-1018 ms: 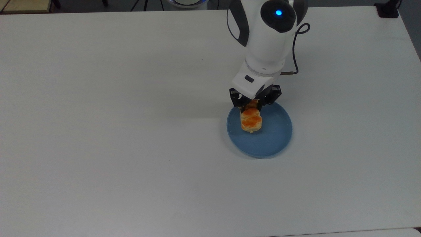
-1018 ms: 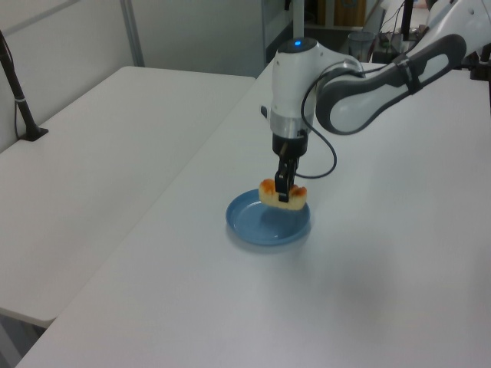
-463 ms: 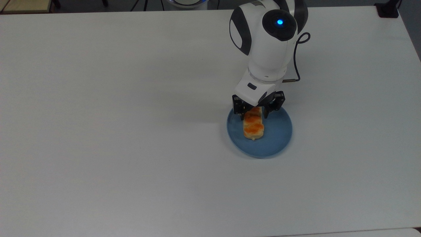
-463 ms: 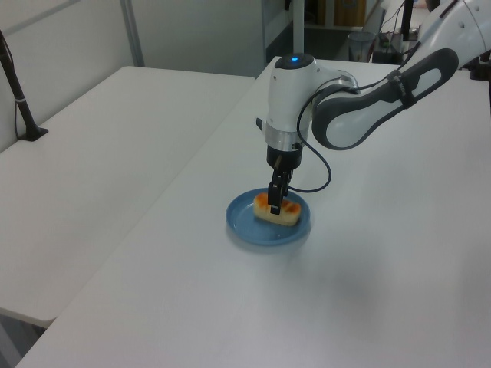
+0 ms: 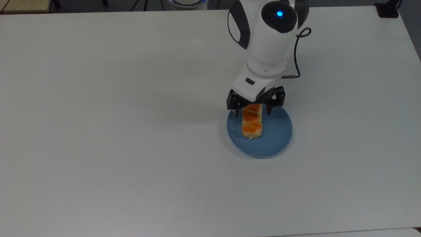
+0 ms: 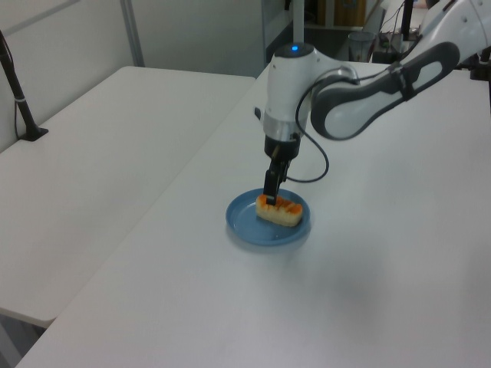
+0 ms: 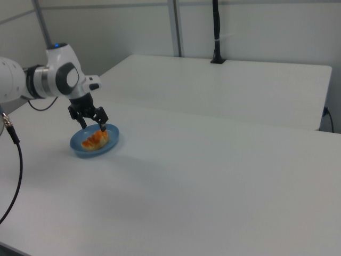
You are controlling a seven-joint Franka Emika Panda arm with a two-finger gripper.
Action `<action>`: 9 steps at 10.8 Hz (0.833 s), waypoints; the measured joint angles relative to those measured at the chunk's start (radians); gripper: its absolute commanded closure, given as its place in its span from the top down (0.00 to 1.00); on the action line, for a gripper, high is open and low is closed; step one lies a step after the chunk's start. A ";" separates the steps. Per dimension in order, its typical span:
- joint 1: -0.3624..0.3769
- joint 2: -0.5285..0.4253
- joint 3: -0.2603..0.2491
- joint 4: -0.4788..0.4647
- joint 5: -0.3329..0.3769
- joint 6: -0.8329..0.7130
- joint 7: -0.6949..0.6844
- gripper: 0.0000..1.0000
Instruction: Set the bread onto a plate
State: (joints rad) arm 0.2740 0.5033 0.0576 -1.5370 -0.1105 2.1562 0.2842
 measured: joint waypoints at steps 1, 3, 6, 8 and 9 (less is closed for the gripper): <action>-0.008 -0.041 -0.006 0.008 -0.007 -0.096 0.000 1.00; -0.038 -0.152 -0.020 0.011 -0.030 -0.292 -0.006 1.00; -0.132 -0.318 -0.025 -0.010 -0.021 -0.479 -0.146 1.00; -0.225 -0.407 -0.027 -0.023 0.039 -0.525 -0.176 1.00; -0.263 -0.444 -0.028 -0.026 0.054 -0.548 -0.184 1.00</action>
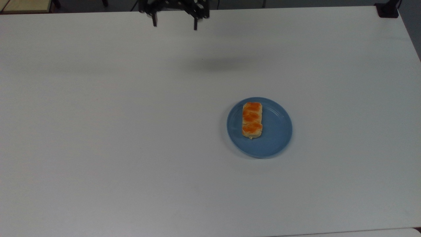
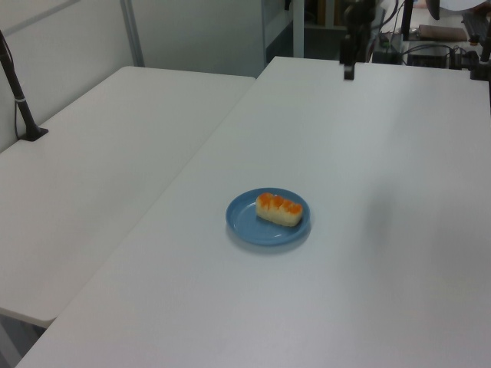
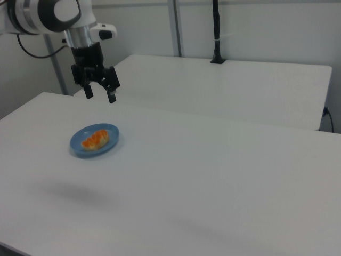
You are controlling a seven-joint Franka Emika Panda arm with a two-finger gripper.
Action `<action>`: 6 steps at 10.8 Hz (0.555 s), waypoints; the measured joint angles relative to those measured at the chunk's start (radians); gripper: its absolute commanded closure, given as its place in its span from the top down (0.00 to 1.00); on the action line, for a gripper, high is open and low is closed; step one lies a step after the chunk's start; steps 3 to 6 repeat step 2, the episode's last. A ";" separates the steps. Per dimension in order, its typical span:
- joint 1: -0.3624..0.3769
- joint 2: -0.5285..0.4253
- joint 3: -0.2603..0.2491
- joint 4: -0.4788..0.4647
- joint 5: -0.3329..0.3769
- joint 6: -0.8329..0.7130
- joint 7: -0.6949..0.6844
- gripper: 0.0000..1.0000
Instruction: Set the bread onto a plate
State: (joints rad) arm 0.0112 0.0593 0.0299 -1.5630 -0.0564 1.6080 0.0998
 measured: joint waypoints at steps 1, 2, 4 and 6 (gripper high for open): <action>-0.019 -0.026 0.000 -0.005 0.006 -0.007 -0.001 1.00; -0.024 -0.041 0.000 -0.010 0.007 -0.007 -0.001 1.00; -0.024 -0.041 0.000 -0.010 0.007 -0.007 -0.001 1.00; -0.024 -0.041 0.000 -0.010 0.007 -0.007 -0.001 1.00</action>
